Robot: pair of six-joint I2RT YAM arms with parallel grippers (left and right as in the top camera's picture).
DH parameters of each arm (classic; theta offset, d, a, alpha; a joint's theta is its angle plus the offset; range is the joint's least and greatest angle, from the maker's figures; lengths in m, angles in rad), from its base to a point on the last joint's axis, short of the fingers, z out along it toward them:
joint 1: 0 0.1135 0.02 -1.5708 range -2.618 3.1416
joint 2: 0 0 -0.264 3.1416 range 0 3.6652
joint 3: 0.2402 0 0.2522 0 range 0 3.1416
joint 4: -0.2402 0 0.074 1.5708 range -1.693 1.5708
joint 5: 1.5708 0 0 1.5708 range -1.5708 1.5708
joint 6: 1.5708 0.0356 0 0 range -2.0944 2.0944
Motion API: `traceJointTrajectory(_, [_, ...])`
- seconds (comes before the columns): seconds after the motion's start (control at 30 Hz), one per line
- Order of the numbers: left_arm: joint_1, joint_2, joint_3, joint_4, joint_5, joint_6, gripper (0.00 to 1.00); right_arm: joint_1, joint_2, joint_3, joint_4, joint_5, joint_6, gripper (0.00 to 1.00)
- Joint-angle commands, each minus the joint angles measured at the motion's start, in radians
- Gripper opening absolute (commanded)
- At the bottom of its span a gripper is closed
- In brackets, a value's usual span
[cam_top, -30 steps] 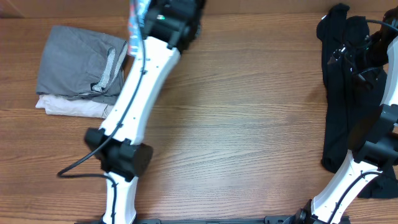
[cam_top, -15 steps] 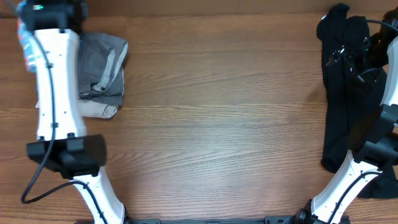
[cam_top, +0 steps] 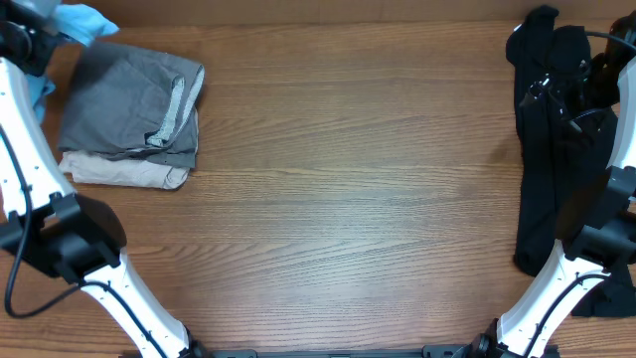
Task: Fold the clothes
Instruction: 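Carry the shirt left and place it on the grey stack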
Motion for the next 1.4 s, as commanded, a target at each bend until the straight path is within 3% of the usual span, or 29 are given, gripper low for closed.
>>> traceJointTrajectory(0.0, [-0.013, 0.074, 0.009, 0.04, 0.042, 0.069, 0.04, 0.019, -0.034, 0.015, 0.006, -0.008, -0.002, 1.0])
traceJointTrajectory(0.13, [-0.043, 0.111, 0.009, 0.046, 0.05, -0.007, 0.06, 0.024, -0.034, 0.015, 0.012, -0.008, -0.002, 1.0])
traceJointTrajectory(0.23, [-0.089, 0.113, 0.009, 0.009, 0.062, -0.14, 0.09, 0.024, -0.034, 0.015, 0.021, -0.008, -0.001, 1.0])
traceJointTrajectory(0.4, [-0.202, 0.113, 0.009, -0.103, 0.06, -0.327, 0.06, 0.031, -0.034, 0.015, 0.03, -0.009, 0.002, 1.0])
traceJointTrajectory(0.47, [-0.24, 0.113, 0.009, -0.168, 0.061, -0.407, 0.52, 0.034, -0.034, 0.015, 0.028, -0.009, 0.002, 1.0])
traceJointTrajectory(0.5, [-0.265, 0.113, 0.009, -0.227, 0.061, -0.452, 1.0, 0.034, -0.034, 0.015, 0.028, -0.009, 0.002, 1.0])
traceJointTrajectory(0.67, [-0.299, 0.113, 0.009, -0.378, 0.061, -0.494, 1.0, 0.034, -0.034, 0.015, 0.024, -0.009, 0.002, 1.0])
traceJointTrajectory(0.83, [-0.295, 0.109, 0.038, -0.392, 0.095, -0.663, 1.0, 0.034, -0.034, 0.015, 0.019, -0.009, -0.002, 1.0])
traceJointTrajectory(1.0, [-0.288, 0.071, 0.188, -0.392, 0.196, -0.732, 1.0, 0.034, -0.034, 0.015, 0.01, -0.008, -0.002, 1.0])
traceJointTrajectory(1.1, [-0.249, 0.042, 0.271, -0.361, -0.015, -0.832, 1.0, 0.034, -0.034, 0.015, 0.018, -0.008, -0.002, 1.0])
traceJointTrajectory(1.37, [-0.085, 0.084, 0.195, -0.288, 0.034, -0.848, 1.0, 0.034, -0.034, 0.015, 0.022, -0.009, -0.002, 1.0])
